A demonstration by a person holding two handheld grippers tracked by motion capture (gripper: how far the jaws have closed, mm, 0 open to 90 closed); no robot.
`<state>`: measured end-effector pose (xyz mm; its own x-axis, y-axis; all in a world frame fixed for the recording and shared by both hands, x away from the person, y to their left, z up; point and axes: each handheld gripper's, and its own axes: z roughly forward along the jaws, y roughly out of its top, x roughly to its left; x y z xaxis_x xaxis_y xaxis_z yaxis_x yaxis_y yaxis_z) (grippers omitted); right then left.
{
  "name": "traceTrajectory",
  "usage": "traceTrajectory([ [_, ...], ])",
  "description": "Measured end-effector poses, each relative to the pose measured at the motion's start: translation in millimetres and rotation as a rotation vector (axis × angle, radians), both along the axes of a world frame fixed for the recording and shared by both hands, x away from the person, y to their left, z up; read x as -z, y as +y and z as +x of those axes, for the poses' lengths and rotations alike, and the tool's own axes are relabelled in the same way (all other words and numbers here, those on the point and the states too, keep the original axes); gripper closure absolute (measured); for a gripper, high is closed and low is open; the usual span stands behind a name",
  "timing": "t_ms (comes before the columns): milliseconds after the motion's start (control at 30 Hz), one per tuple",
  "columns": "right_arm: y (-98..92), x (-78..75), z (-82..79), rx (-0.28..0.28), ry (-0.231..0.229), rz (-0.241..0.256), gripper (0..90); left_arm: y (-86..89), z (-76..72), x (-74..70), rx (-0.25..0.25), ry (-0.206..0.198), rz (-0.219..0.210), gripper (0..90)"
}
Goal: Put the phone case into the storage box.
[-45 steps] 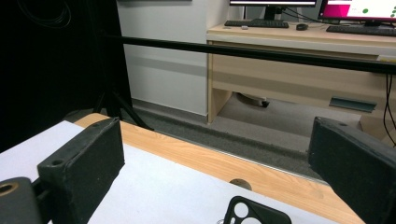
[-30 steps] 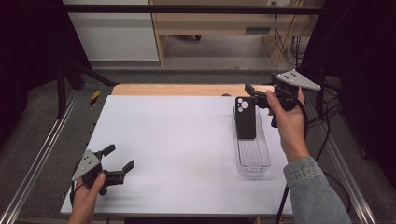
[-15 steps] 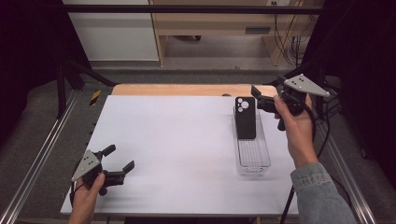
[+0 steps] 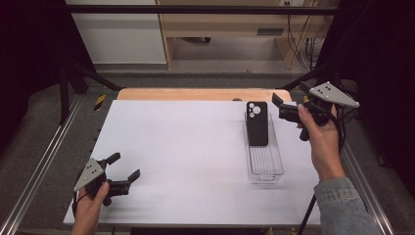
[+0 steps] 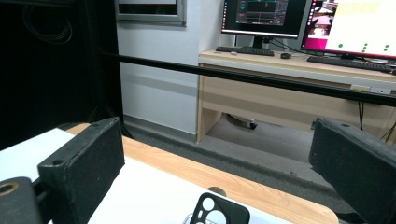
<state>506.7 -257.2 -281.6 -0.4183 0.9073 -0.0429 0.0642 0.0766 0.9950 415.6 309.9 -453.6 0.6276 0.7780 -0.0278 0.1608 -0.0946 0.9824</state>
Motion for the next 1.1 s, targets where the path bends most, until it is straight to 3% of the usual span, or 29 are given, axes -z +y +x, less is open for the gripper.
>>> traceTrajectory([
  [433, -8.9, 3.8, -12.4, -0.029, -0.003, -0.007, 3.2, 1.2, -15.8, -1.6, -0.005, 0.003, -0.029, 1.2],
  [867, -29.7, 22.2, -36.5, -0.003, 0.015, 0.032, 2.6, 11.1, -22.4, -4.1, -0.027, 0.002, -0.066, 1.3],
  [1100, -36.0, 40.8, -50.6, 0.004, 0.032, 0.031, 2.4, 13.8, -22.8, -5.2, -0.033, -0.005, -0.067, 1.3],
])
